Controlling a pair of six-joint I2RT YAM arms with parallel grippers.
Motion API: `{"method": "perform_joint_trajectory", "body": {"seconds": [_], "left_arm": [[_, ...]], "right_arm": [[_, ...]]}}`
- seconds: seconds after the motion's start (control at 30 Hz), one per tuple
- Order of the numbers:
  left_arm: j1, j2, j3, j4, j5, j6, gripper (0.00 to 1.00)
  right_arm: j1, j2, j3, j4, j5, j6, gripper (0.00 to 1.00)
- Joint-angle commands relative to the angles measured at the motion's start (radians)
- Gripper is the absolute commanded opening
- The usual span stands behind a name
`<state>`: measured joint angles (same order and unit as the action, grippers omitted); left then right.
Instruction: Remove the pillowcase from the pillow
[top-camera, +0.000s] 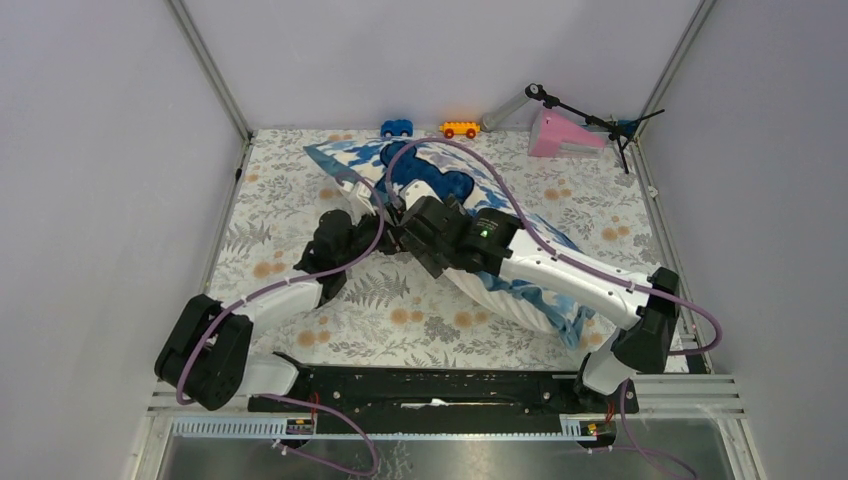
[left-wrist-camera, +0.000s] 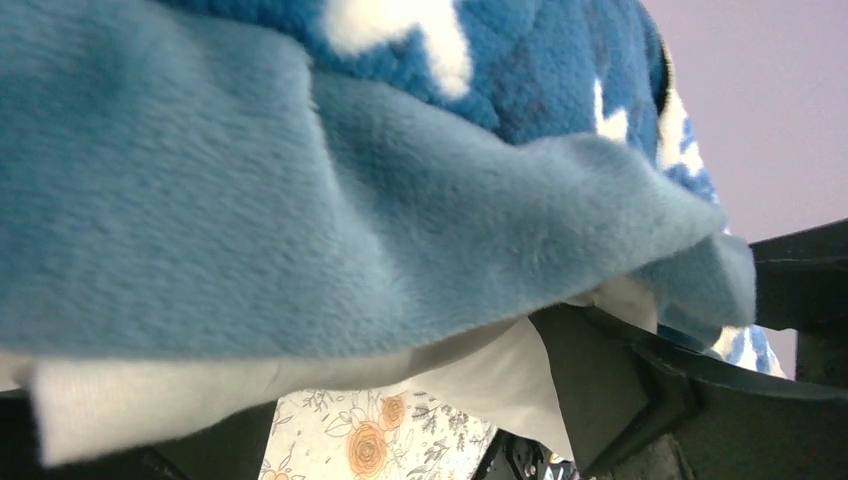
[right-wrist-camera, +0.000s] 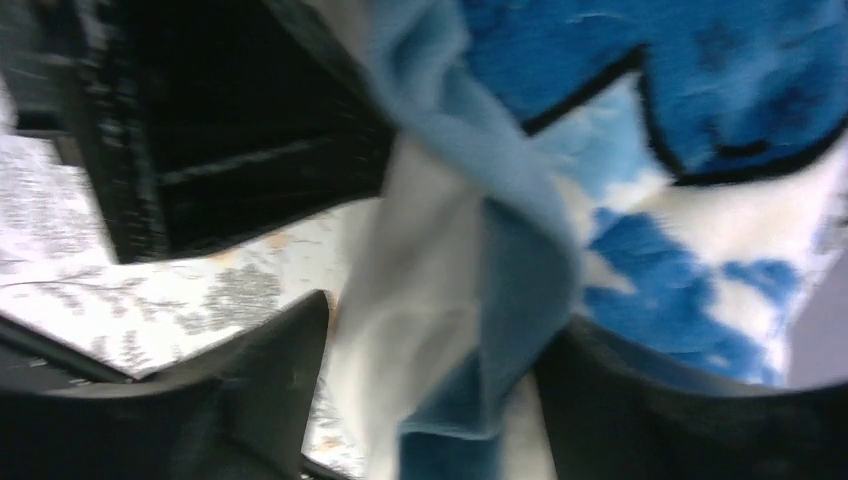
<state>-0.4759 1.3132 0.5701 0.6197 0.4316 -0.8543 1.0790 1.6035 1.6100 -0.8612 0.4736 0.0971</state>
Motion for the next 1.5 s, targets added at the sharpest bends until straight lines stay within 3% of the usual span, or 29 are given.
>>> {"method": "perform_joint_trajectory", "body": {"seconds": [0.0, 0.03, 0.17, 0.3, 0.43, 0.5, 0.6, 0.7, 0.77, 0.83, 0.93, 1.03, 1.1, 1.17, 1.3, 1.47], "left_arm": [[-0.001, -0.063, 0.047, -0.06, -0.133, 0.058, 0.97], [-0.001, -0.09, 0.041, -0.102, -0.18, 0.067, 0.98], [0.003, -0.207, -0.003, -0.234, -0.333, 0.1, 0.99], [0.006, -0.357, -0.036, -0.421, -0.501, 0.113, 0.99], [0.008, -0.572, -0.096, -0.547, -0.672, 0.076, 0.99], [0.008, -0.682, -0.116, -0.59, -0.729, 0.051, 0.99], [0.008, -0.817, -0.11, -0.663, -0.8, 0.036, 0.99], [0.008, -0.872, -0.066, -0.74, -0.852, 0.04, 0.99], [0.008, -0.876, -0.031, -0.779, -0.866, 0.048, 0.99], [0.008, -0.865, -0.001, -0.805, -0.865, 0.054, 0.99], [0.008, -0.839, 0.021, -0.813, -0.845, 0.061, 0.99], [0.008, -0.809, 0.019, -0.809, -0.818, 0.061, 0.99], [0.008, -0.795, 0.007, -0.797, -0.794, 0.06, 0.99], [0.008, -0.783, 0.0, -0.78, -0.77, 0.06, 0.99], [0.008, -0.749, 0.011, -0.772, -0.74, 0.077, 0.99], [0.008, -0.714, 0.039, -0.8, -0.721, 0.056, 0.99]], "right_arm": [[-0.05, -0.049, -0.009, 0.002, 0.163, 0.008, 0.64], [-0.067, -0.062, -0.021, 0.031, 0.157, 0.01, 0.45], [-0.139, -0.11, -0.064, 0.129, 0.099, 0.021, 0.02], [-0.16, -0.12, -0.05, 0.172, 0.052, 0.011, 0.0], [-0.158, -0.062, 0.109, 0.159, -0.15, 0.014, 0.0], [-0.152, -0.001, 0.265, 0.131, -0.251, 0.029, 0.0], [-0.122, 0.113, 0.546, 0.082, -0.286, 0.07, 0.0], [-0.128, 0.224, 0.856, 0.004, -0.209, 0.139, 0.0], [-0.214, 0.303, 1.086, -0.091, -0.207, 0.223, 0.0], [-0.381, 0.342, 1.123, -0.152, -0.363, 0.316, 0.0], [-0.585, 0.284, 0.838, -0.084, -0.566, 0.374, 0.0], [-0.699, 0.141, 0.354, 0.168, -0.589, 0.406, 0.0], [-0.779, 0.03, 0.027, 0.373, -0.609, 0.45, 0.04], [-0.83, -0.061, -0.196, 0.494, -0.589, 0.456, 0.13], [-0.842, -0.162, -0.396, 0.523, -0.487, 0.38, 0.17], [-0.832, -0.296, -0.638, 0.593, -0.559, 0.37, 0.15]]}}
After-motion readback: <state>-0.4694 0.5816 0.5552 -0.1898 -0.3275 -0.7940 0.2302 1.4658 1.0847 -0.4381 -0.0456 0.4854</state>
